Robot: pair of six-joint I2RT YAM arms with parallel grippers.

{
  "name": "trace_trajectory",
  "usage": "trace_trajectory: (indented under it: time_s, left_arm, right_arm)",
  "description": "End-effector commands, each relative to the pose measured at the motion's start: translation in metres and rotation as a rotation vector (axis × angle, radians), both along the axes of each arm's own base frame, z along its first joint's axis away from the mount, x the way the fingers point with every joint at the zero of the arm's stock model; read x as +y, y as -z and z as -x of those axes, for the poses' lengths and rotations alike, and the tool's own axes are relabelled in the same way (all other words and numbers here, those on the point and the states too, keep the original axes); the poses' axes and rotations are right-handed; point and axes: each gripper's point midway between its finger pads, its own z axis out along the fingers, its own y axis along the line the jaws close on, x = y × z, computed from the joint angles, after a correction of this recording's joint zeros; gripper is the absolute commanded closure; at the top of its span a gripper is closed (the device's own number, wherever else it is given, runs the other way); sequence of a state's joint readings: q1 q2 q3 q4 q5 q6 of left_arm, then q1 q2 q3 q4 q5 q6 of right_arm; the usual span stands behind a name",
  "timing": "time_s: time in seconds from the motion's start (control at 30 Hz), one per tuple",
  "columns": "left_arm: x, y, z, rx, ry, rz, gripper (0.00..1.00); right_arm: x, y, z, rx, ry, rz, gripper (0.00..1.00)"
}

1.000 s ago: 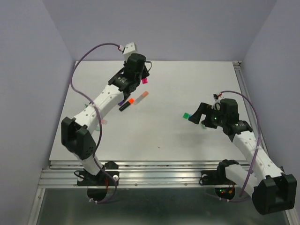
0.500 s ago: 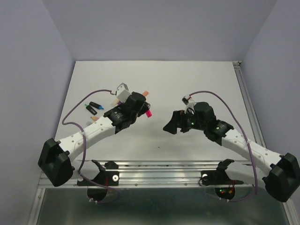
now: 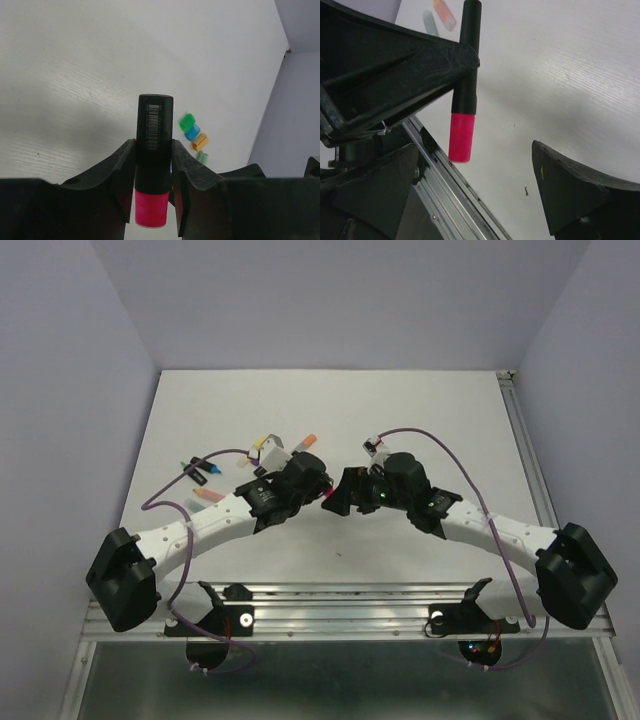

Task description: Open the pen caps

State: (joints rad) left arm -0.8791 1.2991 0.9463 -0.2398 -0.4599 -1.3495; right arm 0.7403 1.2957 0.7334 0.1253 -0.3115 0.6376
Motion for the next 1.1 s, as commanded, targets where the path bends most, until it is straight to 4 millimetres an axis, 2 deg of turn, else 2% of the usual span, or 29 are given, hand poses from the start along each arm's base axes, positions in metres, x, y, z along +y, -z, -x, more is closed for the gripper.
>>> trace_trajectory:
  time_s: [0.0, 0.03, 0.13, 0.17, 0.27, 0.5, 0.67, 0.87, 0.93, 0.97, 1.07]
  left_arm:
    - [-0.004, -0.011, -0.002, -0.019, -0.032, 0.024, 1.00]
    - [-0.004, -0.010, -0.002, -0.020, -0.036, 0.022, 1.00]
    - [-0.005, -0.012, -0.002, -0.025, -0.038, 0.024, 1.00]
    - [-0.004, -0.012, -0.002, -0.024, -0.039, 0.022, 1.00]
    - [-0.005, -0.014, -0.002, -0.027, -0.041, 0.024, 1.00]
    - [-0.001, -0.015, -0.003, -0.030, -0.063, 0.022, 1.00]
    - [0.001, -0.017, -0.003, -0.036, -0.072, 0.016, 1.00]
    - [-0.003, -0.018, -0.003, -0.039, -0.046, 0.008, 1.00]
    - [-0.005, -0.021, -0.002, -0.046, -0.037, 0.005, 1.00]
    - [-0.005, -0.021, -0.003, -0.049, -0.037, 0.000, 1.00]
    - [-0.005, -0.018, -0.003, -0.045, -0.037, -0.008, 1.00]
  right_arm:
    - [0.021, -0.052, -0.022, -0.103, 0.030, -0.129, 0.00]
    - [0.022, -0.053, -0.021, -0.103, 0.028, -0.133, 0.00]
    - [0.025, -0.052, -0.023, -0.095, 0.030, -0.137, 0.11]
    - [0.026, -0.052, -0.023, -0.092, 0.026, -0.139, 0.18]
    - [0.030, -0.049, -0.022, -0.076, 0.013, -0.139, 0.27]
    - [0.039, -0.043, -0.018, -0.046, -0.019, -0.131, 0.43]
    - [0.042, -0.038, -0.017, -0.039, -0.024, -0.119, 0.62]
    - [0.044, -0.039, -0.017, -0.051, -0.033, -0.121, 0.74]
    - [0.045, -0.037, -0.017, -0.046, -0.034, -0.119, 0.82]
    - [0.045, -0.036, -0.016, -0.044, -0.040, -0.120, 0.89]
    - [0.045, -0.038, -0.015, -0.049, -0.036, -0.133, 0.99]
